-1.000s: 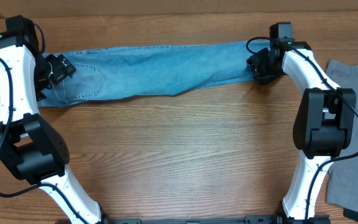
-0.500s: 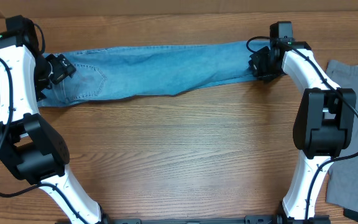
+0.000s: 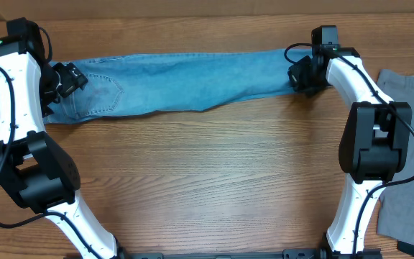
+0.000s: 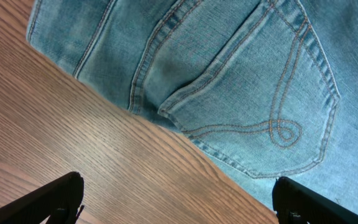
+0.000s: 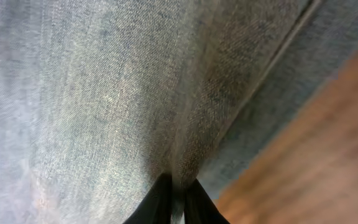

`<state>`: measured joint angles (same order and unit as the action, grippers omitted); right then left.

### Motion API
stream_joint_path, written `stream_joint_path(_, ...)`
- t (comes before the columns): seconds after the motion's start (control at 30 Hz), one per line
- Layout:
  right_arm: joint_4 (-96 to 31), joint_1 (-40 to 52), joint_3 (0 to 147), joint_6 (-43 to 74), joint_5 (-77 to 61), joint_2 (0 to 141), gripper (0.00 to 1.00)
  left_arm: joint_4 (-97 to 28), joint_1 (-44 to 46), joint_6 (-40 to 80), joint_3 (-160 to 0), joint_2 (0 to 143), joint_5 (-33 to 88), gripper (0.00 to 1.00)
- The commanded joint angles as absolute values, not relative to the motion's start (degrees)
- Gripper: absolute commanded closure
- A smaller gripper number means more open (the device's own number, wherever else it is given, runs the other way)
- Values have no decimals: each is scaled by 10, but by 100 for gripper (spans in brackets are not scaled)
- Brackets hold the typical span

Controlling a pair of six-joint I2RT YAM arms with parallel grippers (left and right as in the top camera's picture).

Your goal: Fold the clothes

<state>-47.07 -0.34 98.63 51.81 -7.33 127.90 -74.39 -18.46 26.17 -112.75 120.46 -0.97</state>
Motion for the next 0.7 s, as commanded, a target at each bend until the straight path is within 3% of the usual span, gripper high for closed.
stream_joint_path(0.0, -515, -4, 1043, 505, -17, 1250, 90, -745, -182, 253, -1126, 1212, -4, 0)
stream_joint_path(0.5, -575, -4, 1079, 506, -13, 1275, 88, -745, -183, 253, -1126, 1212, -4, 0)
stream_joint_path(0.63, -529, -4, 1079, 468, -15, 1296, 49, -745, -183, 253, -1126, 1213, -4, 0)
stream_joint_path(0.67, -518, -3, 1079, 453, -16, 1298, 27, -745, -183, 253, -1126, 1212, -4, 0)
